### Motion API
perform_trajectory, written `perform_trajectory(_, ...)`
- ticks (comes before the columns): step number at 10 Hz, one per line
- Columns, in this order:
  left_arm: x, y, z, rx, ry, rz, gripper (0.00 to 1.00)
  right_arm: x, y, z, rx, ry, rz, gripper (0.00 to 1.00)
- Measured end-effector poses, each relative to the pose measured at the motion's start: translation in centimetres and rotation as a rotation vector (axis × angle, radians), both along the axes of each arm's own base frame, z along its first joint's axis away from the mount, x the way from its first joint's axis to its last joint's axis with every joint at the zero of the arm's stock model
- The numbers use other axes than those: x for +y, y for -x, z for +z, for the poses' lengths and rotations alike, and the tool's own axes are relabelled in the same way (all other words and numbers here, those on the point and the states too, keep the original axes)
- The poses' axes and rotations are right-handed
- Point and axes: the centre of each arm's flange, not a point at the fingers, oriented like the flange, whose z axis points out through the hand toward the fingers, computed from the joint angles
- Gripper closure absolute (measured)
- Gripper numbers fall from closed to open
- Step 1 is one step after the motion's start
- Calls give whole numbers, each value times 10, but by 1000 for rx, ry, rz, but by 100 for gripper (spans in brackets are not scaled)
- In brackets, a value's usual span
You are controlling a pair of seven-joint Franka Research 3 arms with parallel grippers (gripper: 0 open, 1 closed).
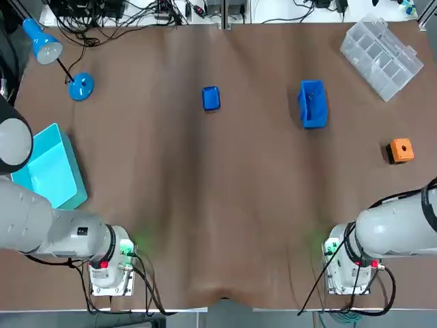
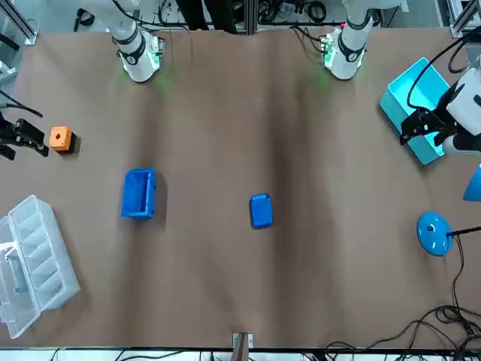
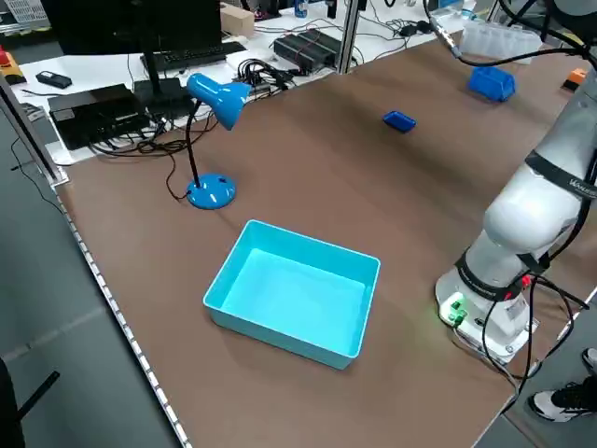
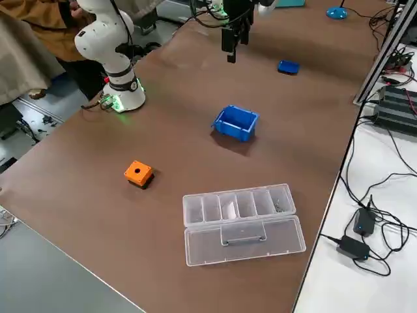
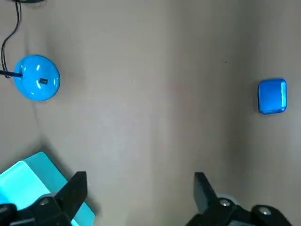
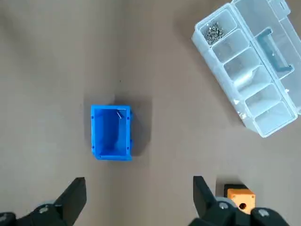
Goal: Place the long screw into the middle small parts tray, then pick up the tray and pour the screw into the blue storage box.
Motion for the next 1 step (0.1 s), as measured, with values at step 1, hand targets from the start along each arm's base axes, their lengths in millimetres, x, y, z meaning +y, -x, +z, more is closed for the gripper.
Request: perform_trajectory(1,0,0,1,-1,0,0,0,-1,2,0,8,11,1,0)
